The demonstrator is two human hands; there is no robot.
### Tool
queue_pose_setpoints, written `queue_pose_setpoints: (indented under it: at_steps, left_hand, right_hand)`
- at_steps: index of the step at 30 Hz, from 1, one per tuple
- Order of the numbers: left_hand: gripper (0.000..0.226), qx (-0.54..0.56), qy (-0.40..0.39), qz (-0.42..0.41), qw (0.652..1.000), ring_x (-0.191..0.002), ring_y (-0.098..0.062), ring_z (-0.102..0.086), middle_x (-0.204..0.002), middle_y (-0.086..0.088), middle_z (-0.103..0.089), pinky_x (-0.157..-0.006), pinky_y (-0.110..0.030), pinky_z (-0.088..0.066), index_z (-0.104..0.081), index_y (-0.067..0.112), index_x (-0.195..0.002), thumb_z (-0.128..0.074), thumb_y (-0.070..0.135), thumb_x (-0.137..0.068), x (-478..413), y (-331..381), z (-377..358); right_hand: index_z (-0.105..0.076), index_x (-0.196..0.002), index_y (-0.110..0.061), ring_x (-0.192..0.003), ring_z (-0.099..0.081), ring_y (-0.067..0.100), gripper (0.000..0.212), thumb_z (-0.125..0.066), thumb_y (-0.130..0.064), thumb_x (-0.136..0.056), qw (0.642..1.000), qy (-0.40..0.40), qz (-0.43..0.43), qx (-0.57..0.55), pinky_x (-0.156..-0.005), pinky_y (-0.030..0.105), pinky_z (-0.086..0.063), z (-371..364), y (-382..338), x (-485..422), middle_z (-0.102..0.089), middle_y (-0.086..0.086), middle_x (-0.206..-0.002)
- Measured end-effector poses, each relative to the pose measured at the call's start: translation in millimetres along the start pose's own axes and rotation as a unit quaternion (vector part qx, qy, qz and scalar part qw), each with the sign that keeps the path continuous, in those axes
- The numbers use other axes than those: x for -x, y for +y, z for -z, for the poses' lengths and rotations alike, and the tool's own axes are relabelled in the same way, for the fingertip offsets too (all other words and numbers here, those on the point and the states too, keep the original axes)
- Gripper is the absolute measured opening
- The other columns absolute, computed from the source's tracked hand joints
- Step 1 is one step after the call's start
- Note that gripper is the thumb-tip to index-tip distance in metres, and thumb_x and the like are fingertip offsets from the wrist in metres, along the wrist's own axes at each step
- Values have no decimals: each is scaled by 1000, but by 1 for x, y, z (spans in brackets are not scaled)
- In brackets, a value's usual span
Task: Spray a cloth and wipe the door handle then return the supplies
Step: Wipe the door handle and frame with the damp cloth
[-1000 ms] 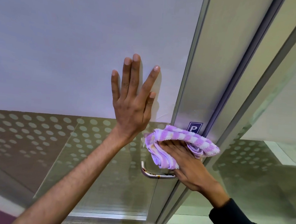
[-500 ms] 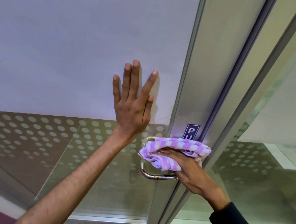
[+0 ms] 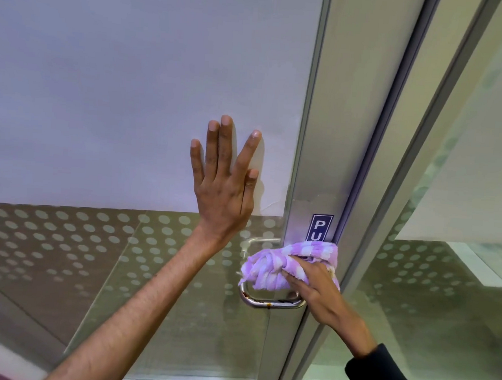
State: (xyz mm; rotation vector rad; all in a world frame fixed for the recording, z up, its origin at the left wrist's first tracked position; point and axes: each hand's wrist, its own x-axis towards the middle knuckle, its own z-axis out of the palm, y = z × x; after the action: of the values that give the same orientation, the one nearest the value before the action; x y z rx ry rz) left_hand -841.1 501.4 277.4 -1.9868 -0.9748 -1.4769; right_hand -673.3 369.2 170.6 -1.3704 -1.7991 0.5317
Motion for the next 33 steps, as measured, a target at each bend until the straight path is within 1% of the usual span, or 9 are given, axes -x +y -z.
queue_pose_setpoints:
  at_steps: [6,9,12,14,17,20,24,28,33]
  left_hand:
    - [49,7,-5,2,1000,-150,-17,7,-160,6,17,-122,-45,2,-20,22,-151,-18,33,-104,1,0,1]
    - [49,7,-12,4,1000,-150,-17,7,-161,-1,9,-122,-46,2,-20,21,-151,-18,32,-104,1,1,2]
    - [49,3,-15,2,1000,-150,-17,7,-161,-1,10,-122,-46,2,-19,22,-151,-18,32,-104,1,0,2]
    - [49,1,-12,0,1000,-150,-18,7,-161,5,17,-122,-46,2,-18,22,-151,-19,31,-103,1,-1,1]
    - [49,-1,-9,-2,1000,-150,-17,8,-160,6,18,-122,-46,3,-17,23,-151,-21,31,-103,2,-1,0]
    - [49,-4,-5,-4,1000,-150,-17,9,-160,7,19,-122,-45,4,-17,24,-151,-20,32,-103,1,-1,0]
    - [48,-12,2,-10,1000,-150,-15,11,-160,6,20,-122,-44,5,-16,25,-150,-18,33,-103,0,-1,-1]
    - [49,-8,9,-5,1000,-149,-15,10,-160,-13,-14,-121,-45,3,-20,21,-150,-20,31,-102,-1,0,-1]
    - [50,-2,17,-2,1000,-148,-14,11,-151,-29,-32,-121,-44,2,-34,18,-147,-23,30,-100,-1,0,-1]
  right_hand:
    - [-58,-122,-32,-87,-55,12,49,-30,-62,-95,985,-34,-52,164,-87,36,-47,10,12,2,-64,-8,-96]
    - [-65,-100,-25,-74,-53,11,41,-35,-54,-96,993,2,-33,113,-77,36,-48,11,0,0,-62,-9,-80]
    - [-67,-87,-19,-70,-58,11,30,-47,-40,-96,991,98,-51,-72,-68,29,-47,12,-22,0,-67,-4,-75]
    - [-68,-92,-14,-64,-63,6,21,-54,-30,-91,952,162,-90,-244,-61,19,-49,17,-39,1,-71,-7,-72]
    - [-71,-95,-12,-55,-67,18,35,-74,-43,-79,847,254,-127,-448,-47,24,-54,28,-61,7,-73,9,-75]
    - [-66,-121,-17,-98,-73,26,34,-49,-35,-97,746,312,-117,-577,-82,44,-61,41,-76,24,-74,10,-115]
    - [-64,-129,-20,-104,-72,22,39,-39,-35,-102,671,380,-139,-621,-90,47,-55,57,-76,56,-71,3,-123]
    - [-82,-83,-27,-66,-75,15,34,-53,-42,-94,679,440,-246,-533,-61,31,-60,52,-64,76,-79,-3,-88]
    - [-66,-120,-12,-81,-72,12,29,-48,-24,-101,791,415,-236,-384,-68,20,-57,16,-40,70,-79,-4,-92]
